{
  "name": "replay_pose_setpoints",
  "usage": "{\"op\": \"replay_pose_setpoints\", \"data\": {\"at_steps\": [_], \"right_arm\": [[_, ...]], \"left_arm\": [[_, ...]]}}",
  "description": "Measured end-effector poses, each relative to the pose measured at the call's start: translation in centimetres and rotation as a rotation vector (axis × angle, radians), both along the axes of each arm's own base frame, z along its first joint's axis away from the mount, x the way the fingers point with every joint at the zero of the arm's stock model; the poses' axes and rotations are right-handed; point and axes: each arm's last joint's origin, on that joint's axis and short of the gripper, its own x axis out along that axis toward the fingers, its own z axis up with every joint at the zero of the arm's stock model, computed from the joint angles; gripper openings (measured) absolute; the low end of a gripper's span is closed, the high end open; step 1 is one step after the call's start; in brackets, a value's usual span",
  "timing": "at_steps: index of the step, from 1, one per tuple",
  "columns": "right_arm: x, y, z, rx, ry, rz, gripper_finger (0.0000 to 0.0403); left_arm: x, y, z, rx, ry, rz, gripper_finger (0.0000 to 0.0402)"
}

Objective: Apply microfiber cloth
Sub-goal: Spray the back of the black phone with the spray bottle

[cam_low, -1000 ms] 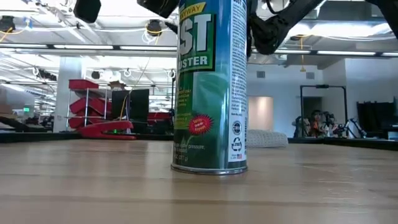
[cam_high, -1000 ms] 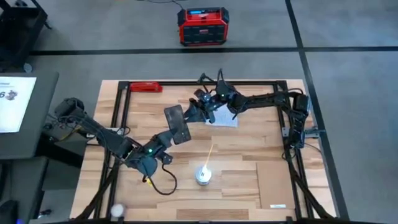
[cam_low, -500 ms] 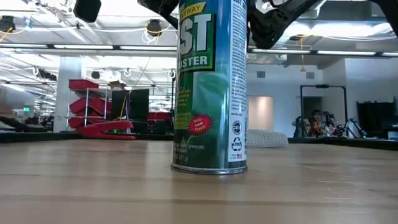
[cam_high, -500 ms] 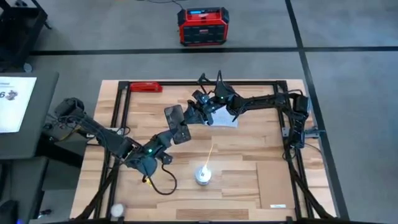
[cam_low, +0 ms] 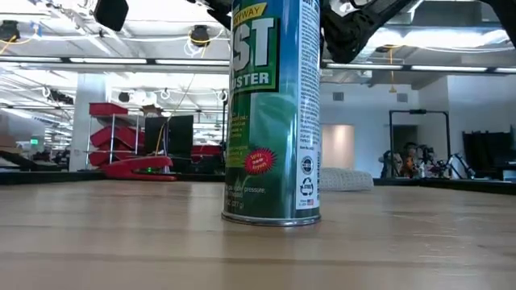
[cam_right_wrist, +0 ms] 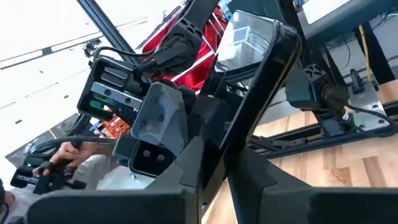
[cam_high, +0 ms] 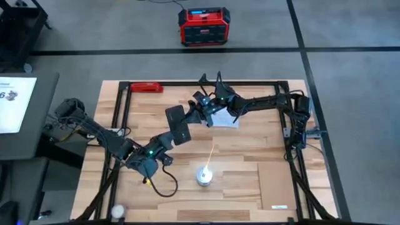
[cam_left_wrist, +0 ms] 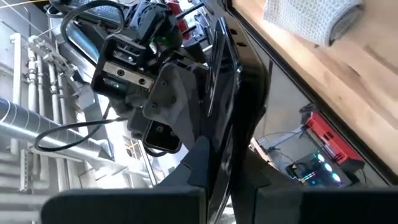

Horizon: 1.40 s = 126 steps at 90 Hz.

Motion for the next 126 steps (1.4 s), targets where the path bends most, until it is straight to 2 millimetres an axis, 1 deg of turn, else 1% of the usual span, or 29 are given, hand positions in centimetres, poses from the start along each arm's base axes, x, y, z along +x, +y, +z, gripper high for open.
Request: {"op": "replay_pose_setpoints", "data": {"at_steps": [10, 18, 25, 33, 49, 58, 78, 100, 113, 126], "right_arm": [[0.0, 0.0, 0.0, -0.02, -0.015, -0.003, 0.0033], [0.0, 0.1, 0.1, -0.046, -0.037, -0.004, 0.0032], [0.0, 0.2, 0.2, -0.06, -0.048, -0.003, 0.002], [0.0, 0.3, 0.2, -0.074, -0.059, -0.002, 0.0019], [0.1, 0.4, 0.2, -0.08, -0.061, -0.006, 0.0018], [0.1, 0.4, 0.3, -0.082, -0.065, -0.005, 0.0018], [0.0, 0.3, 0.5, -0.083, -0.091, -0.001, 0.0018], [-1.0, -1.7, 1.4, -0.103, -0.098, -0.054, 0.0018], [-1.9, -2.6, 2.2, -0.172, -0.073, -0.1, 0.0018], [-2.8, -2.9, 3.3, -0.25, -0.062, -0.142, 0.0019]], "left_arm": [[0.0, 0.0, 0.0, -0.005, -0.004, -0.004, 0.0019], [0.0, 0.0, 0.0, -0.008, 0.001, -0.009, 0.0046], [-0.1, 0.0, -0.1, -0.011, 0.004, -0.009, 0.0073], [0.0, 0.0, 0.0, -0.025, -0.01, -0.008, 0.01], [0.0, 0.1, 0.0, -0.046, -0.035, -0.003, 0.0133], [0.1, 0.0, 0.2, -0.059, -0.065, 0.004, 0.0139], [0.5, -0.1, 1.0, -0.114, -0.163, 0.017, 0.0139], [0.9, 0.5, 1.4, -0.201, -0.295, 0.077, 0.0142], [1.0, 0.8, 1.3, -0.242, -0.344, 0.098, 0.0143], [1.2, 1.2, 1.3, -0.283, -0.391, 0.119, 0.0143]]}}
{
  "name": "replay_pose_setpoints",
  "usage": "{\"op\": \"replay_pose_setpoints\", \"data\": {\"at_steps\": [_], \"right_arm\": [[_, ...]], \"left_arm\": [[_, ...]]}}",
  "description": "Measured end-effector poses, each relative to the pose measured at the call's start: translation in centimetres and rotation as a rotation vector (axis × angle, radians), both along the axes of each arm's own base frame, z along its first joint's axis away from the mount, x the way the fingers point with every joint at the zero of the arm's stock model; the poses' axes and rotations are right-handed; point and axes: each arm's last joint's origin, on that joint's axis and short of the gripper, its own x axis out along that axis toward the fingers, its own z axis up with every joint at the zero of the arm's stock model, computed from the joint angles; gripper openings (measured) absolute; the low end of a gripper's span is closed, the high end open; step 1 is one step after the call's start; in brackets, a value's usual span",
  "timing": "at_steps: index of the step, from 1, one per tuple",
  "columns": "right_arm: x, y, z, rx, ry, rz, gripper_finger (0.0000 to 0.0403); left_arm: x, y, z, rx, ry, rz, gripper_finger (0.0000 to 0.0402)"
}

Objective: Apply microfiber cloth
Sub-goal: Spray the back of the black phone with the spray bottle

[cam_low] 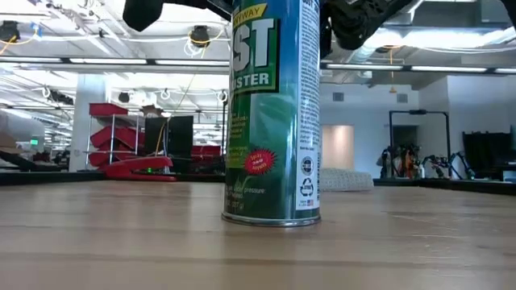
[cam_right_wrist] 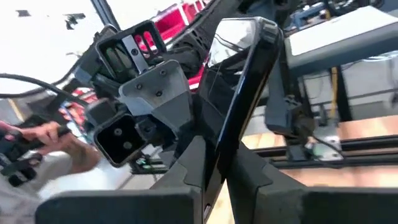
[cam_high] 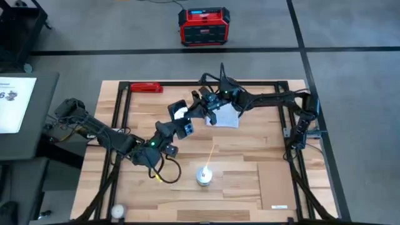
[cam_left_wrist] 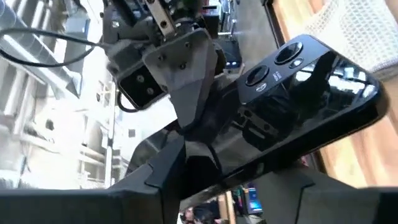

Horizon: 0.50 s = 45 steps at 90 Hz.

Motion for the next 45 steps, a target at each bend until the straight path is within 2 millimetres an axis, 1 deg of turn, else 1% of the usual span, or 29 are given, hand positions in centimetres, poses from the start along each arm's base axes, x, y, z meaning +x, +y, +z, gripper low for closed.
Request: {"op": "replay_pose_setpoints", "data": {"at_steps": [11, 14, 18, 25, 32, 45], "right_arm": [[-1.1, -0.1, 1.5, -0.083, -0.024, -0.041, 0.002], [-1.5, -0.2, 2.0, -0.156, -0.058, -0.061, 0.0016], [-2.1, -0.4, 2.6, -0.185, -0.055, -0.099, 0.0014], [-3.0, -0.4, 3.3, -0.226, -0.01, -0.159, 0.0014], [-4.0, -0.1, 3.8, -0.26, 0.038, -0.184, 0.0014], [-5.9, 0.9, 5.2, -0.299, 0.081, -0.222, 0.0014]], "left_arm": [[0.1, 0.4, 0.0, -0.029, -0.043, 0.027, 0.0143], [0.2, 0.4, 0.2, -0.067, -0.101, 0.041, 0.0142], [0.2, 0.5, 0.6, -0.101, -0.151, 0.047, 0.0141], [0.2, 0.8, 0.6, -0.123, -0.182, 0.066, 0.0141], [0.2, 0.9, 0.3, -0.132, -0.188, 0.075, 0.0141], [0.2, 1.2, 0.4, -0.175, -0.246, 0.094, 0.0141]]}}
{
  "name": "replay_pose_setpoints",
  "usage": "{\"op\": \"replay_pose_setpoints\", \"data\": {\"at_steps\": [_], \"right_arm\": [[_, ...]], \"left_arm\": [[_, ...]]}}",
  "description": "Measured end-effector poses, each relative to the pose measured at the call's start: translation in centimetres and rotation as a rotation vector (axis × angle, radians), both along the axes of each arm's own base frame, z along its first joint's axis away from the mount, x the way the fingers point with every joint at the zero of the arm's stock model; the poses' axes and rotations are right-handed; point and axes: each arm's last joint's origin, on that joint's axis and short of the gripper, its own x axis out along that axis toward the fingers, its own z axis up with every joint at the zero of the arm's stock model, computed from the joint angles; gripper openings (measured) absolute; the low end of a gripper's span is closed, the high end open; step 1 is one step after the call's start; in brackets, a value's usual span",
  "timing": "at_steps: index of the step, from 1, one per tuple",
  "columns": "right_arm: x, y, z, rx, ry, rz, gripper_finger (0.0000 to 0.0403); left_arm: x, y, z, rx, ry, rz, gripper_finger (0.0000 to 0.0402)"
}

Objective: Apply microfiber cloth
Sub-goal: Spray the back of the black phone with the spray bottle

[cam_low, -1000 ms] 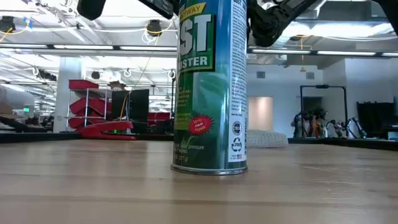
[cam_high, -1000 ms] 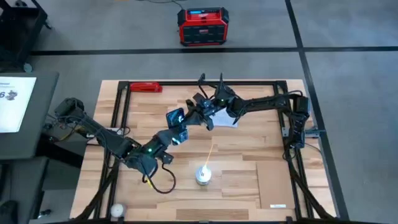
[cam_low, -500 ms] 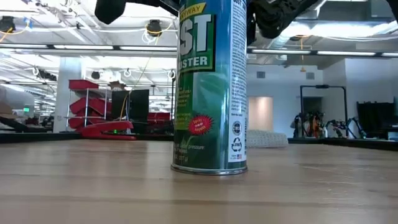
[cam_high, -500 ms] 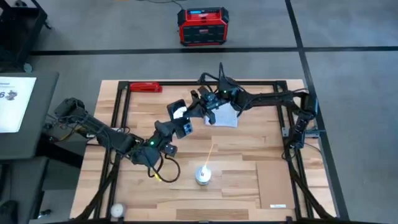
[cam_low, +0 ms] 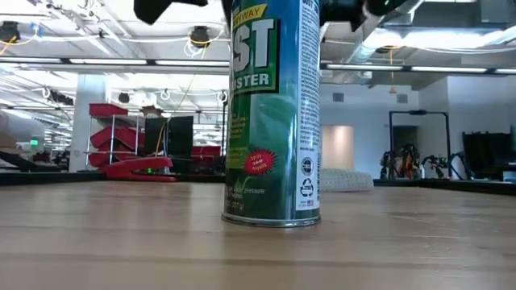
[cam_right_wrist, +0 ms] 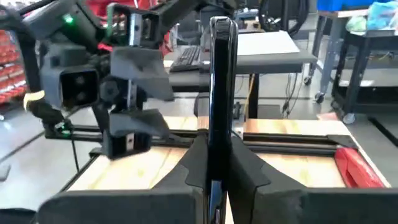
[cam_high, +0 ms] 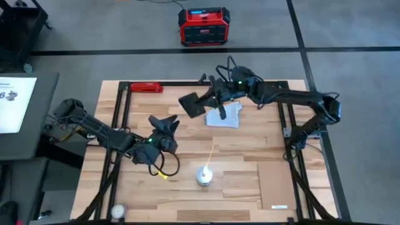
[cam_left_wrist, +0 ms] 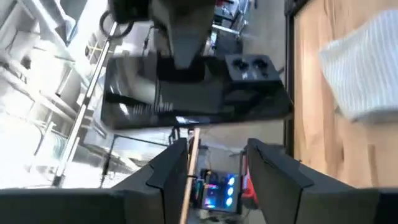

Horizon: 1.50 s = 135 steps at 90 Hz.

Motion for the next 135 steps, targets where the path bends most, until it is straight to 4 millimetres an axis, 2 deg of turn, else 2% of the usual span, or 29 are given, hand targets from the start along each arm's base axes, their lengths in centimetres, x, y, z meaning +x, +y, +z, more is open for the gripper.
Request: {"op": "replay_pose_setpoints", "data": {"at_steps": [18, 30, 43, 52, 58, 66, 70, 84, 99, 135], "right_arm": [[-3.2, 1.3, 0.7, -0.02, 0.096, -0.116, 0.0014], [-5.6, 3.1, 1.2, -0.047, 0.113, -0.188, 0.0014], [-8.1, 5.6, 1.0, -0.048, 0.136, -0.249, 0.0014], [-9.2, 7.2, 0.0, -0.01, 0.106, -0.253, 0.0014], [-9.3, 8.3, -1.2, 0.019, 0.088, -0.241, 0.0014], [-9.0, 9.6, -2.7, 0.044, 0.054, -0.228, 0.0014], [-8.7, 10.2, -3.1, 0.052, 0.025, -0.225, 0.0014], [-7.3, 11.7, -4.3, 0.038, -0.013, -0.224, 0.0014], [-6.3, 12.4, -4.4, 0.019, -0.073, -0.206, 0.0014], [-6.0, 12.6, -4.4, 0.014, -0.101, -0.199, 0.0014]], "left_arm": [[0.1, 0.5, -0.3, -0.044, -0.045, 0.024, 0.014], [0.2, 0.7, -0.4, -0.091, -0.097, 0.023, 0.0132], [0.4, 0.9, -0.5, -0.191, -0.176, -0.014, 0.0121], [0.8, 1.4, -0.5, -0.278, -0.224, -0.05, 0.0104], [1.1, 1.8, -0.6, -0.345, -0.247, -0.081, 0.0077], [1.6, 2.3, -0.6, -0.441, -0.282, -0.145, 0.0022], [2.0, 2.5, -0.3, -0.489, -0.315, -0.186, 0.001], [2.7, 2.3, 1.0, -0.58, -0.433, -0.341, 0.0001], [3.0, 2.1, 1.9, -0.641, -0.514, -0.452, 0.0], [3.3, 3.1, 2.1, -0.618, -0.53, -0.446, 0.0]]}}
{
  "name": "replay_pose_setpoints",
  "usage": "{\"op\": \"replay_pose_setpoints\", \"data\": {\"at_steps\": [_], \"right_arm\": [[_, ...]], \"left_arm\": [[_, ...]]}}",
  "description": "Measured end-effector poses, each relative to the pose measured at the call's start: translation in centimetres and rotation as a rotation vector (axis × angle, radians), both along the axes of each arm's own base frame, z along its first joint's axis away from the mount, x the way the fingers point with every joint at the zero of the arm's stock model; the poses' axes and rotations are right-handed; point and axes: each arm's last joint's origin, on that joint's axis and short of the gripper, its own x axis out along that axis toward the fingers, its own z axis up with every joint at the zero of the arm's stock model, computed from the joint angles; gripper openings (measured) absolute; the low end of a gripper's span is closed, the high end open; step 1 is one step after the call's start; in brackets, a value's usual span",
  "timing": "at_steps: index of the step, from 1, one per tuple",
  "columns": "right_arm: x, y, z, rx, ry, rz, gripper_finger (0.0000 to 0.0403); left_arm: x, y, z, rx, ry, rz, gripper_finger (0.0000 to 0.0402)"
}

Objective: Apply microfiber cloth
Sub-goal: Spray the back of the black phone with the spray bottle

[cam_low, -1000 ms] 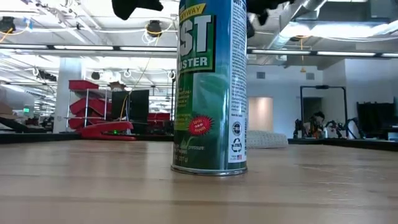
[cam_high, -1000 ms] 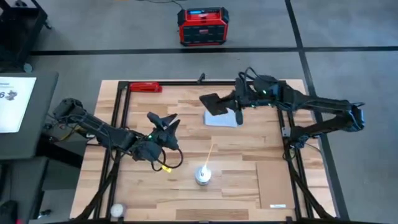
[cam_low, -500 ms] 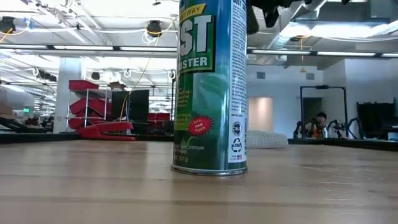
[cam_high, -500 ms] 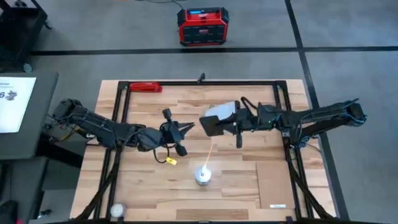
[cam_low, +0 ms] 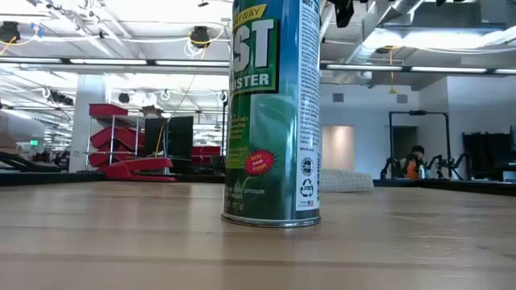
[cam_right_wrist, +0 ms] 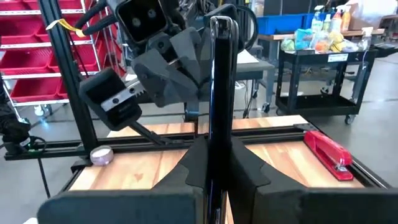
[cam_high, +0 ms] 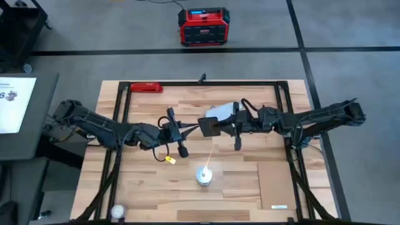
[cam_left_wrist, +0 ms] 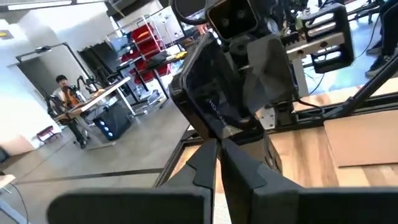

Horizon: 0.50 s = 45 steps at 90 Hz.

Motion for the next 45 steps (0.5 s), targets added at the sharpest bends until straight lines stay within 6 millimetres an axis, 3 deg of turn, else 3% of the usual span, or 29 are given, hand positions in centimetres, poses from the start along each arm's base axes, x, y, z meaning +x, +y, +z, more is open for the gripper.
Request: {"op": "replay_pose_setpoints", "data": {"at_steps": [45], "right_arm": [[0.41, 0.11, -0.36, 0.011, 0.005, 0.033, 0.0014]], "left_arm": [[0.24, 0.52, 0.92, 0.031, -0.02, -0.025, 0.0]]}}
